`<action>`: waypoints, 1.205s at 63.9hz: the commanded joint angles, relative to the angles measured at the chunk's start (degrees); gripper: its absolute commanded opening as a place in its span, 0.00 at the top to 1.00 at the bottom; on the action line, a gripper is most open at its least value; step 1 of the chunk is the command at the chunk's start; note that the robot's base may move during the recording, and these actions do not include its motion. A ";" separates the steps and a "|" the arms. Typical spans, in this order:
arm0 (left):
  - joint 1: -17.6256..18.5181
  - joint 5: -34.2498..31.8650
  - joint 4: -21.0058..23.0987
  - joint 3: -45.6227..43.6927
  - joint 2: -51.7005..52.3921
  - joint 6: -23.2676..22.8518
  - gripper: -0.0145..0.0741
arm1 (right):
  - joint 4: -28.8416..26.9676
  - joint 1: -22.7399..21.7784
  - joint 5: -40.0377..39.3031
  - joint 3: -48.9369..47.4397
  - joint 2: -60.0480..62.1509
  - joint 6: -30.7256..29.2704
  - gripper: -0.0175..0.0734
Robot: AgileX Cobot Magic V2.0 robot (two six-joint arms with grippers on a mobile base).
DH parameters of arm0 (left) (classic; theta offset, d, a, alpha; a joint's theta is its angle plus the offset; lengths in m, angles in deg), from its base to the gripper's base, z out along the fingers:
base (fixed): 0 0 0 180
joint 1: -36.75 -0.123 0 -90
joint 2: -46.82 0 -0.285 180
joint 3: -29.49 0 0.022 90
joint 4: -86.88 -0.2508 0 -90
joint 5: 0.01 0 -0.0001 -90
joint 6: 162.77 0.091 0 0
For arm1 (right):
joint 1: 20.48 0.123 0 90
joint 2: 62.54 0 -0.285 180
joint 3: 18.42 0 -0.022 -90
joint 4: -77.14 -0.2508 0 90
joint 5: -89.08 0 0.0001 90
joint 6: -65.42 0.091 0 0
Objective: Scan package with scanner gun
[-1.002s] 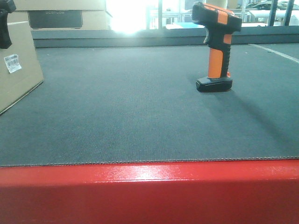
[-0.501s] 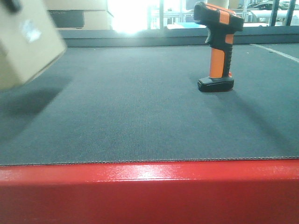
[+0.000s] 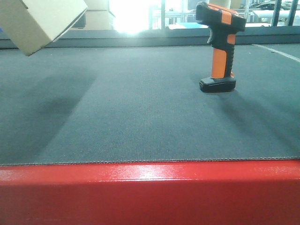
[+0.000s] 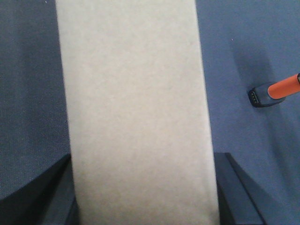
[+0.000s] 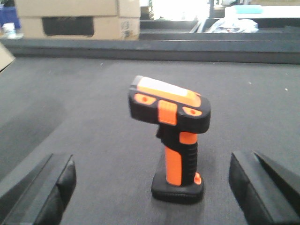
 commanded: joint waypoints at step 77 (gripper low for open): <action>-0.05 -0.55 1.84 -0.42 0.61 0.16 0.96 | -10.89 0.51 -20.17 -19.74 -38.28 -0.04 0.18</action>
